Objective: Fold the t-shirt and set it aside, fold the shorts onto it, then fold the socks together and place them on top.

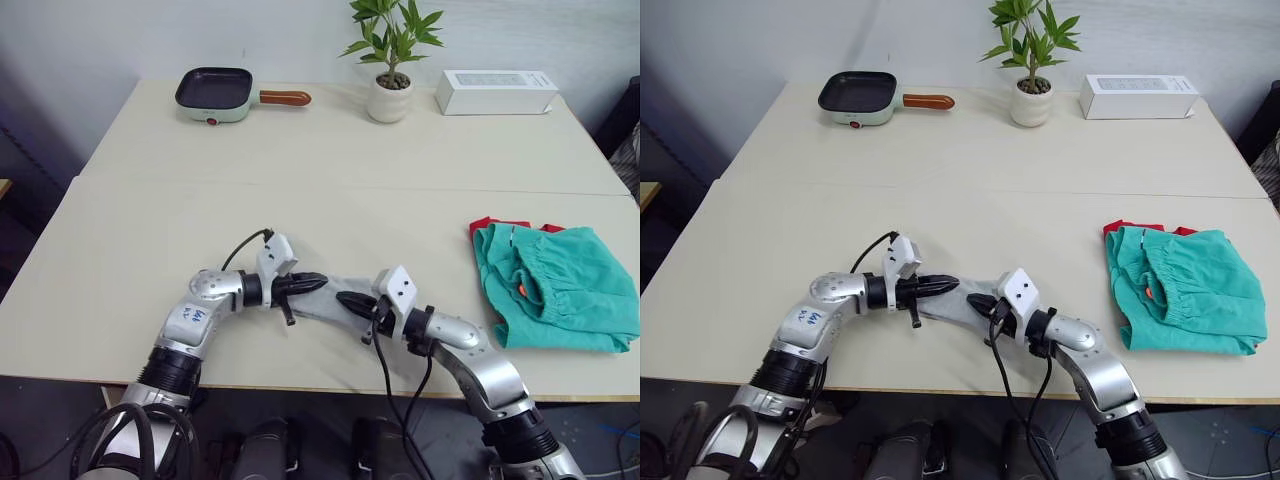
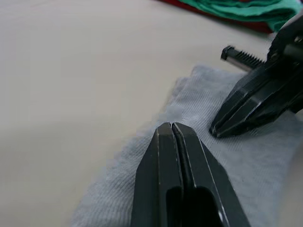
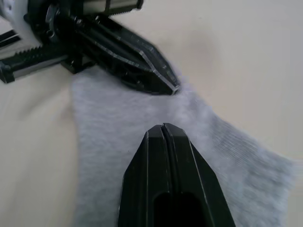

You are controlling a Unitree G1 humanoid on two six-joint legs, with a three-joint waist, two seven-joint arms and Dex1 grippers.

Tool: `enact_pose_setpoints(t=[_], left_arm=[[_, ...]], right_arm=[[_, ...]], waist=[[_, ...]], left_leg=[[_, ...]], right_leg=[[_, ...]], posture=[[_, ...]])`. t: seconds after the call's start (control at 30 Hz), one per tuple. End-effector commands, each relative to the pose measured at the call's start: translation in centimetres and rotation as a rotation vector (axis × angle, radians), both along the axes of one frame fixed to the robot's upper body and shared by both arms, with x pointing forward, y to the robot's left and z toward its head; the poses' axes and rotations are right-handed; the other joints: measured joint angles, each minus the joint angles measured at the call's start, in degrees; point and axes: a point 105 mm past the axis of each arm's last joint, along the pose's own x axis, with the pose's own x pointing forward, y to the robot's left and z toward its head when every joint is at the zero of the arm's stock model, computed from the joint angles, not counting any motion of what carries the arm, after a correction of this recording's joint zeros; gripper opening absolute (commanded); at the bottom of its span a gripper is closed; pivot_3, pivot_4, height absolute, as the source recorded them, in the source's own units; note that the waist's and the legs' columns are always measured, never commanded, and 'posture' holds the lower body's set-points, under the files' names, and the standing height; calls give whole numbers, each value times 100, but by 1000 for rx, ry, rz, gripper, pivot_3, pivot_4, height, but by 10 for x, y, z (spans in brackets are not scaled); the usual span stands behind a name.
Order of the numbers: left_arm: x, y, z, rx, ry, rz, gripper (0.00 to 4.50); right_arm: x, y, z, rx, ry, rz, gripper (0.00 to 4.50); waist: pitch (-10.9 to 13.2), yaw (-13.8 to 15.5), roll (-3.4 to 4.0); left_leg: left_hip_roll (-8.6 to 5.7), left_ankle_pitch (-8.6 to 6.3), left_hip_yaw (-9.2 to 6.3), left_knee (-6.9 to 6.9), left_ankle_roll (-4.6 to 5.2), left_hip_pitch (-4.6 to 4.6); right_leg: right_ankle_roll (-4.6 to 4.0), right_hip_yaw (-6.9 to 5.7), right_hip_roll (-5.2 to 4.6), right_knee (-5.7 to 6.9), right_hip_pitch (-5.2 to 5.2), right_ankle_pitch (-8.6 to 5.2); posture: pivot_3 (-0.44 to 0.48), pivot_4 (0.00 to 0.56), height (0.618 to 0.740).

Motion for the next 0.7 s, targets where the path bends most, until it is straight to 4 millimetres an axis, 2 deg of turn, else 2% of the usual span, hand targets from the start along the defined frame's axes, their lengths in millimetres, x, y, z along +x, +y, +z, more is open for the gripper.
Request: enact_pose_setpoints(t=[0.03,0.07,0.13,0.2,0.27,0.33,0.43,0.5,0.53,0.63,0.7], left_arm=[[-2,17,-20,52,41,85,17],[-3,20,-21,49,45,98,17],[8,30,-3,3,-89,180,17],[5,30,24,-128,-160,157,17],[-4,29,34,-214,-114,95,17],[-11,34,44,-245,-77,59,17],[-8,56,66,-329,-8,99,17],[-5,72,74,-381,92,149,17],[-2,82,72,-376,171,187,17],[-3,100,66,-360,392,246,625],[-5,106,59,-324,521,288,1256]], right_arm=[[4,-24,4,34,-22,-83,0],[3,-28,5,38,-22,-89,0],[4,-39,7,42,-27,-102,0],[5,-50,11,58,-28,-102,0],[4,-50,19,85,-37,-69,0],[3,-43,34,126,-65,-5,0],[1,-22,55,141,-98,116,0],[-2,-7,61,131,-95,194,0],[-4,2,61,112,-89,241,0],[-3,19,48,22,-64,315,0],[2,23,36,-22,-41,324,0]], waist=[[-1,0,0],[-1,-1,0],[-2,-12,0],[-1,-6,0],[-1,-1,0],[-1,-14,0],[0,-56,1],[0,-84,1],[0,-98,1],[0,-132,1],[1,-126,-1]], left_leg=[[0,0,0,0,0,9],[0,-1,0,-4,0,18],[3,-5,-2,-13,-1,49],[10,-16,-11,-14,-7,57],[13,-18,-13,-14,-13,54],[15,-17,-16,-15,-13,54],[15,-17,-16,-17,-15,52],[19,-15,-18,-14,-17,51],[20,-15,-20,-15,-17,51],[17,-15,-25,-17,-17,52],[11,-15,-26,-17,-16,51]], right_leg=[[0,1,-3,0,8,0],[0,2,-8,-2,16,0],[0,9,-13,-12,46,0],[-1,27,-13,-16,54,0],[-1,27,-13,-17,52,0],[-3,24,-12,-15,52,-1],[-3,23,-9,-13,50,-2],[-3,20,-5,-11,50,-2],[-3,18,-5,-10,51,-2],[-4,10,-3,-1,56,-2],[-4,7,-2,0,59,-2]], posture=[[0,150,740],[0,150,740],[0,150,740],[0,150,740],[0,150,740],[0,150,740],[0,150,740],[0,150,740],[0,150,740],[0,150,740],[0,150,740]])
